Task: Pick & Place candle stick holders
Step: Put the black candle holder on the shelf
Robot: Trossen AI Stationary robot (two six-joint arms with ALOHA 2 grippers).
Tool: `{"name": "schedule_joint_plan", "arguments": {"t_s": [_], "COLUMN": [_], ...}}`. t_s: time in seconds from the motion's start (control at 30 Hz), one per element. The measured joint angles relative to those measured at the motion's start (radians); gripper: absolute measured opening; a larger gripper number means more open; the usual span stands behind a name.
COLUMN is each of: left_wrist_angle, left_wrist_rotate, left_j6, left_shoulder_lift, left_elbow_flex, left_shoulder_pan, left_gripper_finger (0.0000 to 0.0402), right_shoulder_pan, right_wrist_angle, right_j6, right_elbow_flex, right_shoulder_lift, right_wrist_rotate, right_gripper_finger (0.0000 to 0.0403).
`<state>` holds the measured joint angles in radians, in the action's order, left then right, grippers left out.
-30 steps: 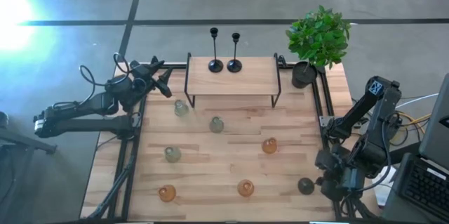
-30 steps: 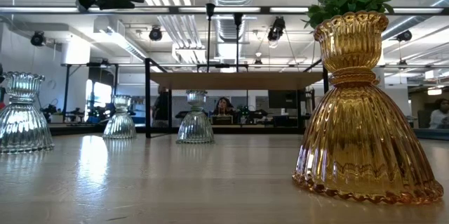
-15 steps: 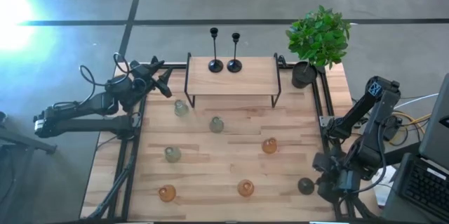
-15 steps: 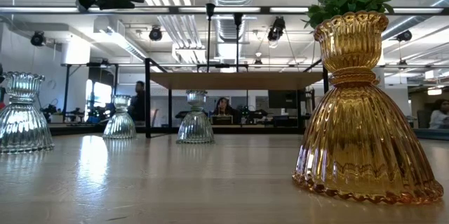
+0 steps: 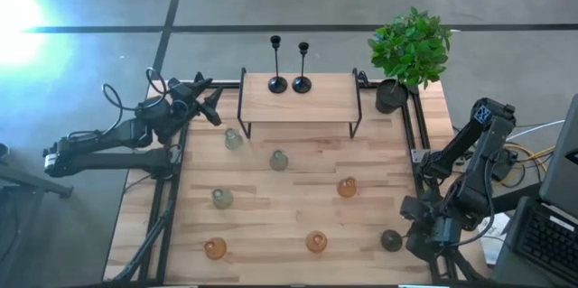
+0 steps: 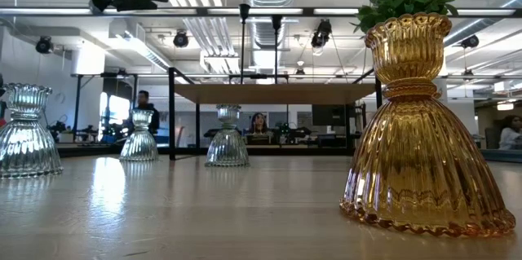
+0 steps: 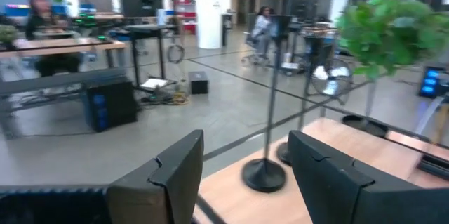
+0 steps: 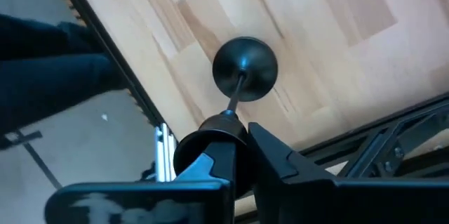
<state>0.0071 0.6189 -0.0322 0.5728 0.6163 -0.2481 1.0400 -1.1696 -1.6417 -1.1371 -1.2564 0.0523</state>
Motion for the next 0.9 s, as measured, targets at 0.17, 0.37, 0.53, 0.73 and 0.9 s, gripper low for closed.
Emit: {"name": "schedule_joint_plan", "arguments": {"t_s": [0.17,0.37,0.53,0.73,0.9], "left_wrist_angle": [0.0,-0.002,-0.007,-0.062,-0.061], "left_wrist_rotate": [-0.14,-0.362,-0.549,-0.667,-0.728], "left_j6": [0.001,-0.016,-0.038,-0.018,0.027], "left_shoulder_lift": [0.012,0.082,0.207,0.386,0.509], "left_elbow_flex": [0.001,0.056,0.149,0.257,0.337], "left_shoulder_pan": [0.0,0.001,0.002,0.006,0.021], "left_gripper_finger": [0.0213,0.0213,0.0213,0.0213,0.0213], "right_shoulder_pan": [-0.069,-0.232,-0.408,-0.583,-0.684], "right_wrist_angle": [-0.137,-0.257,-0.35,-0.377,-0.399], "right_j6": [0.05,0.277,0.535,0.808,1.003], "right_elbow_flex": [-0.134,-0.33,-0.47,-0.608,-0.732], "right_shoulder_lift": [0.03,0.035,-0.007,-0.074,-0.152], "right_wrist_rotate": [0.0,-0.039,-0.052,-0.059,-0.071], "right_gripper_finger": [0.0012,0.0012,0.0012,0.0011,0.0011]}}
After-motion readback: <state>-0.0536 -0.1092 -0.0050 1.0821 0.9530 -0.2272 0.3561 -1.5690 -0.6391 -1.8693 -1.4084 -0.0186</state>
